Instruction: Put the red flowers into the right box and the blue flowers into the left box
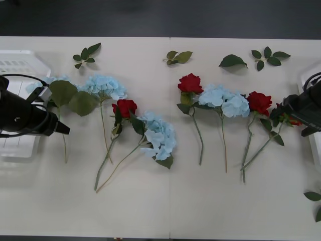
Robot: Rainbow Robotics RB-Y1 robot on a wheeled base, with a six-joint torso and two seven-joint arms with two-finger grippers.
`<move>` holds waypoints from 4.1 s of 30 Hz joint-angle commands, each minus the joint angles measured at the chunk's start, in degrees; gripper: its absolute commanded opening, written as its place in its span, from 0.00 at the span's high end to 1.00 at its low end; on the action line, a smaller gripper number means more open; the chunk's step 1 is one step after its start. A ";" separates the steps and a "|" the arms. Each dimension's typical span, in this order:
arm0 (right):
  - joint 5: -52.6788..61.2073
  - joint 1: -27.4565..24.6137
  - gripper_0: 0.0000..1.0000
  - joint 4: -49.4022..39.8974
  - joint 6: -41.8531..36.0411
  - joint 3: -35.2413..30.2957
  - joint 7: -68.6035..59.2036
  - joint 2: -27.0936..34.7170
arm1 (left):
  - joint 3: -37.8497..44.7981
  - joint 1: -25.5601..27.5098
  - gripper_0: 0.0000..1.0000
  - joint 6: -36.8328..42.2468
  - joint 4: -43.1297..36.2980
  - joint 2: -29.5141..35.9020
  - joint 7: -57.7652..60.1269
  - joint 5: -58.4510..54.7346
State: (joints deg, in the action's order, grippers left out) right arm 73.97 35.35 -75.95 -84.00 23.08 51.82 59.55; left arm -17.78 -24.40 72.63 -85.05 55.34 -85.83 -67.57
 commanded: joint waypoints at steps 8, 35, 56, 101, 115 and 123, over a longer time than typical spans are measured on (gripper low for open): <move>-3.04 -3.45 0.00 1.07 8.50 -1.02 4.52 -1.19 | -1.38 -5.57 0.00 -1.35 3.75 -3.48 3.92 2.27; -9.55 -3.54 0.00 10.65 16.50 -0.76 10.49 -7.95 | -9.55 -12.34 0.08 -9.52 16.32 -5.24 1.10 5.00; -11.66 -3.54 0.21 12.94 18.70 -0.76 12.69 -9.71 | -8.76 -12.60 1.00 -9.52 16.50 -4.97 -1.62 6.14; -16.31 4.99 1.00 6.78 11.31 -0.67 49.34 10.41 | 16.29 -15.06 1.00 -2.49 23.53 8.82 -24.21 6.31; -24.05 4.81 1.00 24.45 26.61 5.30 49.16 5.93 | 8.11 -15.06 1.00 -10.93 30.91 8.74 -24.12 10.71; -27.39 4.90 1.00 28.93 31.35 5.30 48.90 2.94 | 3.72 -15.06 1.00 -13.30 33.99 8.74 -24.03 11.06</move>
State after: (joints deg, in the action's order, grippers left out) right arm 47.33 39.53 -47.40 -53.31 28.11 99.52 62.01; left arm -13.87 -37.74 60.12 -51.68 62.17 -106.41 -56.95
